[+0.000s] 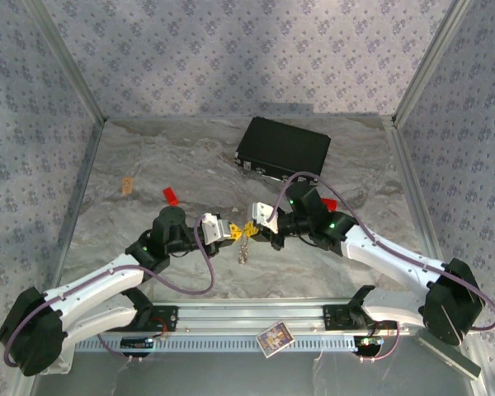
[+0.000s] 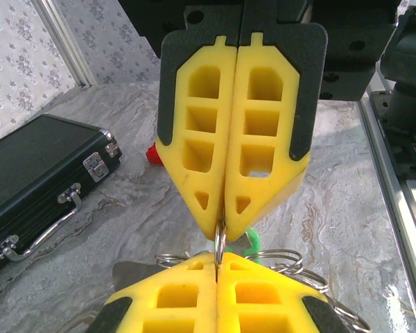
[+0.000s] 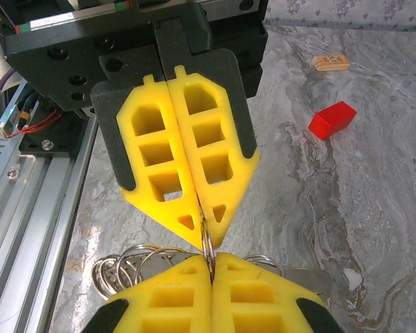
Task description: Put the keys on the keyring
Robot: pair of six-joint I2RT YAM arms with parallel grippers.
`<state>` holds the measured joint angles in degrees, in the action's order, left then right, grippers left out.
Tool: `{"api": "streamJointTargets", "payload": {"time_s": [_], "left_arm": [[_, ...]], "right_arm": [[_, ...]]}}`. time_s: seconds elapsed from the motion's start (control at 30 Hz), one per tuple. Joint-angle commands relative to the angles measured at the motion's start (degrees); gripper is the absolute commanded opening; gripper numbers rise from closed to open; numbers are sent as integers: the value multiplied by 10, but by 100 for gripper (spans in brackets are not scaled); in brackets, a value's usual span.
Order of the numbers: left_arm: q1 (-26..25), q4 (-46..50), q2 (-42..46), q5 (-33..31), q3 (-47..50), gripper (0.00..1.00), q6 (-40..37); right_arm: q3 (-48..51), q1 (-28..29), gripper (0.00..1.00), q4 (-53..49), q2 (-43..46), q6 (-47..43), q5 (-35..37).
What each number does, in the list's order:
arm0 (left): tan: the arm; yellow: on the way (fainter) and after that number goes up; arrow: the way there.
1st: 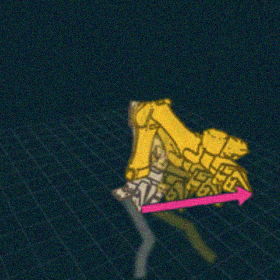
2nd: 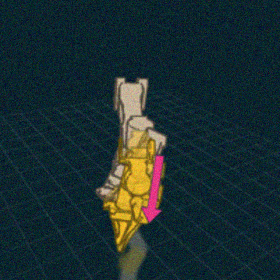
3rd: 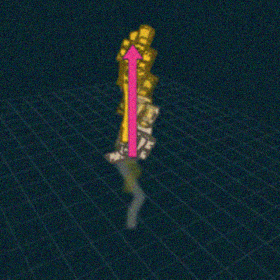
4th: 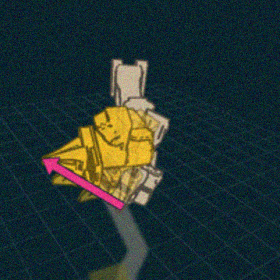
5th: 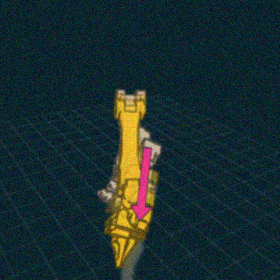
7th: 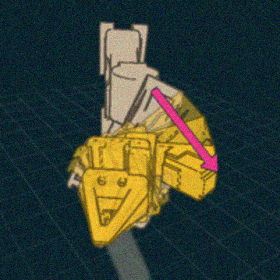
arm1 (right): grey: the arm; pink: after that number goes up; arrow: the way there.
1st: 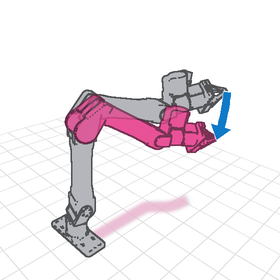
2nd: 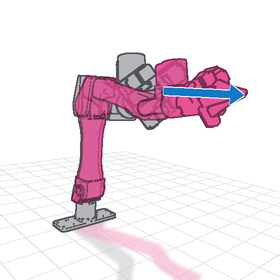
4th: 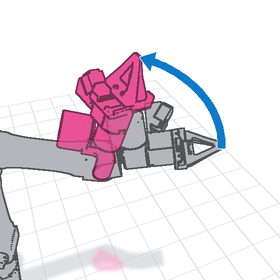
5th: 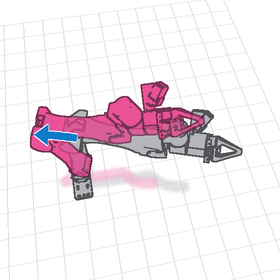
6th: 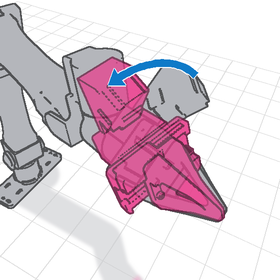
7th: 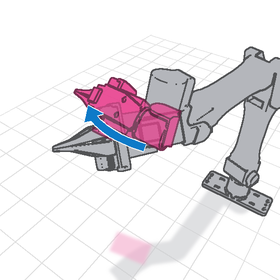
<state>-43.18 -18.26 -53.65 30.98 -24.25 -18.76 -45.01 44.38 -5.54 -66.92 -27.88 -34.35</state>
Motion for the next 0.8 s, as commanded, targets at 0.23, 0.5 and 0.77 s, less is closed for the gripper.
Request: {"api": "streamJointTargets", "payload": {"time_s": [0.23,0.5,0.77], "left_arm": [[-2,68,9,-7,-45,27,-31],[-3,131,-14,-2,-84,22,-67],[-3,166,-19,-3,-100,21,-86]], "right_arm": [[-50,9,0,-74,-13,-41,19],[-97,24,0,-135,-34,-68,48],[-114,28,0,-152,-39,-76,52]]}}
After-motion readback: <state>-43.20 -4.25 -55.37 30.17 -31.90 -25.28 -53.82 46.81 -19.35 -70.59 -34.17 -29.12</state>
